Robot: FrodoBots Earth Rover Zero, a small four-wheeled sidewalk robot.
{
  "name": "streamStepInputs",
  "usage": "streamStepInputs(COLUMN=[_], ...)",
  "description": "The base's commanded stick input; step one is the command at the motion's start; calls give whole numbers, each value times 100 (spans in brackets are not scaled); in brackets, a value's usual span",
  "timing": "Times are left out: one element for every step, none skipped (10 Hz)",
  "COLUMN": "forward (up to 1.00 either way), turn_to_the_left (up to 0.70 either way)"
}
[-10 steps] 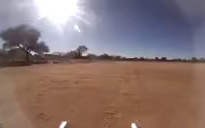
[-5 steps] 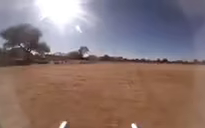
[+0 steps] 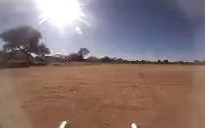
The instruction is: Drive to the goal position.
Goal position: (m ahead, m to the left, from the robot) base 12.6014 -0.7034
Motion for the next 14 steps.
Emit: streamStepInputs(forward=[50,50,50,50,50,50,50,50,50,50,50,50,50,50], turn_to_the_left=[0,0,0,0,-34,-47,-50,-27,-7,0,0,0,0,0])
